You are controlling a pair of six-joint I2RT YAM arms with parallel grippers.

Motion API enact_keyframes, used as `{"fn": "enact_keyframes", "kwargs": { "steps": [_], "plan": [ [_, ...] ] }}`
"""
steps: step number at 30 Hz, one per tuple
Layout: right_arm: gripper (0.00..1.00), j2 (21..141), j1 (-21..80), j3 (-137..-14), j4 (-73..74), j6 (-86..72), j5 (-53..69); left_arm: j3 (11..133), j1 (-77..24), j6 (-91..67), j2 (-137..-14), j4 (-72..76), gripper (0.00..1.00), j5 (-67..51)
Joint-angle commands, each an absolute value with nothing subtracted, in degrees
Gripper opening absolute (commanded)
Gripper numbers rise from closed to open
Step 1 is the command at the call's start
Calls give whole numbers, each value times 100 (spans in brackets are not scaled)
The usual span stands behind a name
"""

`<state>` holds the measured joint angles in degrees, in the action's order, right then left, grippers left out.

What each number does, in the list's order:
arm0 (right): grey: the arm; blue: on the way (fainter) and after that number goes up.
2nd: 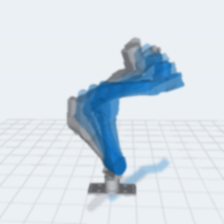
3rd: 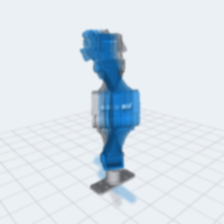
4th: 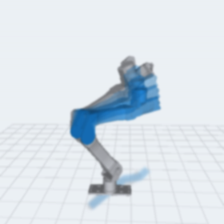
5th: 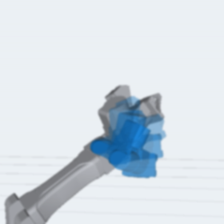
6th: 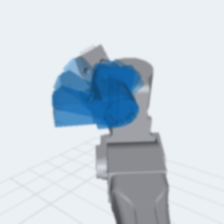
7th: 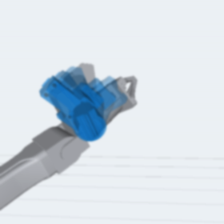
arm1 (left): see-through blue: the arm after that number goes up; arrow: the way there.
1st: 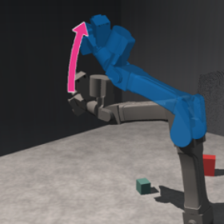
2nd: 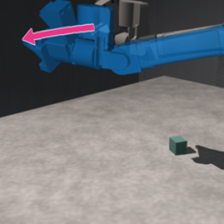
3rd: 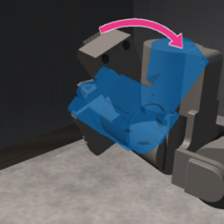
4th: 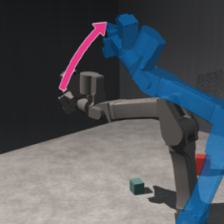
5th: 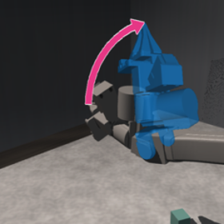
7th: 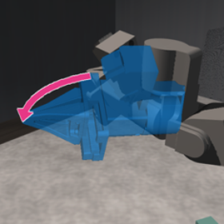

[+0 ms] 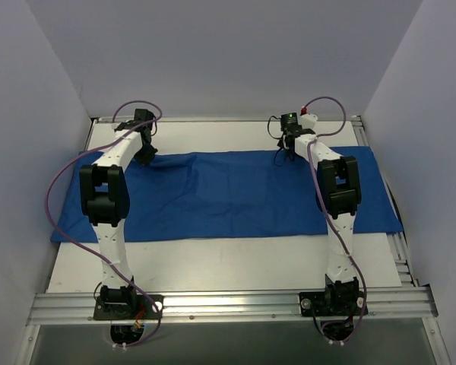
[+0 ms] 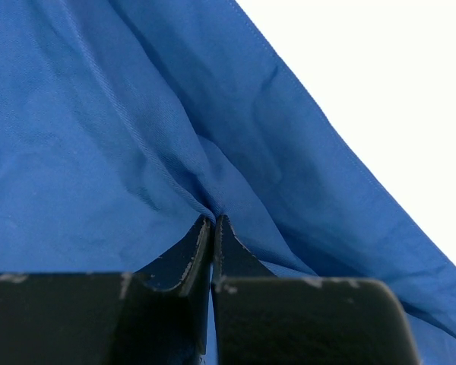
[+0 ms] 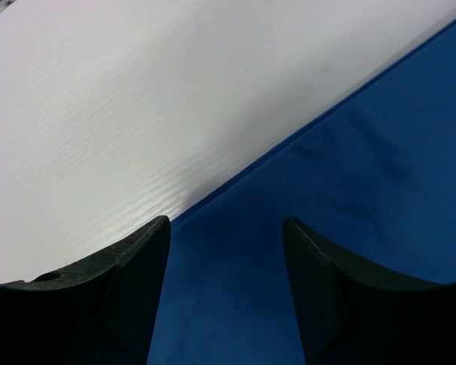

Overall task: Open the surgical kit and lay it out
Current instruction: Open the surgical kit at the center of the board.

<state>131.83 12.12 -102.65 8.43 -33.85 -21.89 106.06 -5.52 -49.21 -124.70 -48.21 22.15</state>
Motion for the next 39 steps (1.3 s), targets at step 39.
{"fn": "enact_keyframes", "kwargs": {
  "steps": [39],
  "plan": [
    [20,13254,756,-10714,1705,-3858,-2900,10617,-422,-4755,-12243,-4808,3,2479]
  ]
}}
